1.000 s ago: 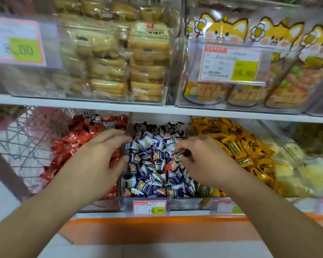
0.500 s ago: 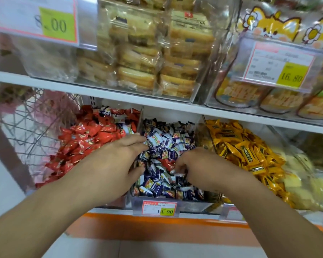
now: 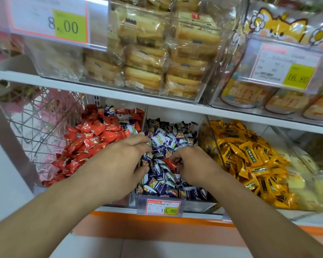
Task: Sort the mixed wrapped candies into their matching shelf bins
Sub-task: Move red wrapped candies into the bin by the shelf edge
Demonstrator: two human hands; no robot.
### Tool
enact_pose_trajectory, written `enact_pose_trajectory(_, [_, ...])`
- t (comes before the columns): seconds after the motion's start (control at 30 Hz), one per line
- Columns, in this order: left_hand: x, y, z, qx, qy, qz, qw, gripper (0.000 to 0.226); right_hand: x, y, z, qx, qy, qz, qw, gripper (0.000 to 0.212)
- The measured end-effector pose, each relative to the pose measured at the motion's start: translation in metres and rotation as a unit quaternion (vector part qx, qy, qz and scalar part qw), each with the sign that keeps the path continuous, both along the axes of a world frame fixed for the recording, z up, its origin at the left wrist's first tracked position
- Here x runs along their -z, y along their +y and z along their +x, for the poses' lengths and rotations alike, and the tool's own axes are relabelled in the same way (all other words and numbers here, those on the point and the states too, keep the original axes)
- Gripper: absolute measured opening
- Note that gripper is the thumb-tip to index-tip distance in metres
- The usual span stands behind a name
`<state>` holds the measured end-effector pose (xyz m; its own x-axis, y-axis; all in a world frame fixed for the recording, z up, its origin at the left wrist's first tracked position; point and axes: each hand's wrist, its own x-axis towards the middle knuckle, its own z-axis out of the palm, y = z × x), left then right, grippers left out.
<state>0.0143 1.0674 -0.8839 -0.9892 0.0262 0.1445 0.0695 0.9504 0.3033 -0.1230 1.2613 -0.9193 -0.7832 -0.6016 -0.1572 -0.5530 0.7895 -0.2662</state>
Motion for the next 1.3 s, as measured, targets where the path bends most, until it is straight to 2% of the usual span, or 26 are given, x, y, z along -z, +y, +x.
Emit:
enact_pose_trajectory(0.1, [0.000, 0.000, 0.000, 0.002, -0.002, 0.004, 1.000, 0.049, 0.003, -0.001, -0.001, 0.008, -0.010, 0.002, 1.000, 0.047])
enact_pose_trajectory(0.3, [-0.001, 0.000, 0.001, 0.004, -0.005, 0.005, 1.000, 0.049, 0.004, -0.001, -0.001, 0.028, 0.010, -0.005, 1.000, 0.019])
enact_pose_trajectory(0.43, [-0.003, 0.000, 0.002, 0.005, -0.010, 0.010, 1.000, 0.048, 0.000, 0.000, -0.002, 0.031, 0.032, -0.001, 0.999, 0.024])
enact_pose_trajectory(0.57, [-0.003, 0.000, 0.002, 0.006, 0.000, 0.024, 1.000, 0.048, -0.014, 0.003, 0.000, 0.061, 0.037, -0.106, 0.992, 0.018])
enact_pose_trajectory(0.63, [-0.004, -0.001, 0.002, 0.000, 0.009, 0.042, 0.999, 0.046, -0.024, 0.003, 0.005, 0.078, 0.006, -0.176, 0.981, 0.015])
enact_pose_trajectory(0.7, [-0.007, 0.000, 0.003, -0.009, 0.033, 0.068, 0.997, 0.043, -0.036, 0.003, 0.014, 0.089, -0.067, -0.268, 0.957, 0.012])
enact_pose_trajectory(0.8, [-0.016, 0.004, 0.003, -0.042, 0.077, 0.140, 0.986, 0.040, -0.055, -0.002, 0.032, 0.096, -0.190, -0.402, 0.891, 0.006])
enact_pose_trajectory(0.93, [-0.029, 0.008, 0.004, -0.044, 0.086, 0.329, 0.939, 0.021, -0.065, -0.012, 0.051, 0.062, -0.253, -0.486, 0.834, 0.007])
enact_pose_trajectory(1.0, [-0.032, 0.003, 0.006, -0.062, 0.096, 0.341, 0.933, 0.009, -0.067, -0.013, 0.052, 0.064, -0.269, -0.505, 0.818, 0.009])
enact_pose_trajectory(1.07, [-0.032, -0.009, 0.007, -0.116, 0.123, 0.309, 0.936, 0.010, -0.064, -0.010, 0.046, 0.081, -0.238, -0.487, 0.836, 0.009])
enact_pose_trajectory(1.17, [-0.030, -0.025, 0.011, -0.186, 0.135, 0.154, 0.961, 0.021, -0.046, -0.002, 0.030, 0.094, -0.108, -0.354, 0.924, 0.022])
enact_pose_trajectory(1.23, [-0.027, -0.026, 0.011, -0.167, 0.120, 0.082, 0.975, 0.034, -0.032, 0.000, 0.023, 0.069, -0.056, -0.253, 0.963, 0.029])
enact_pose_trajectory(1.3, [-0.025, -0.019, 0.011, -0.109, 0.092, 0.078, 0.987, 0.035, -0.019, -0.003, 0.020, 0.044, -0.045, -0.169, 0.984, 0.030])
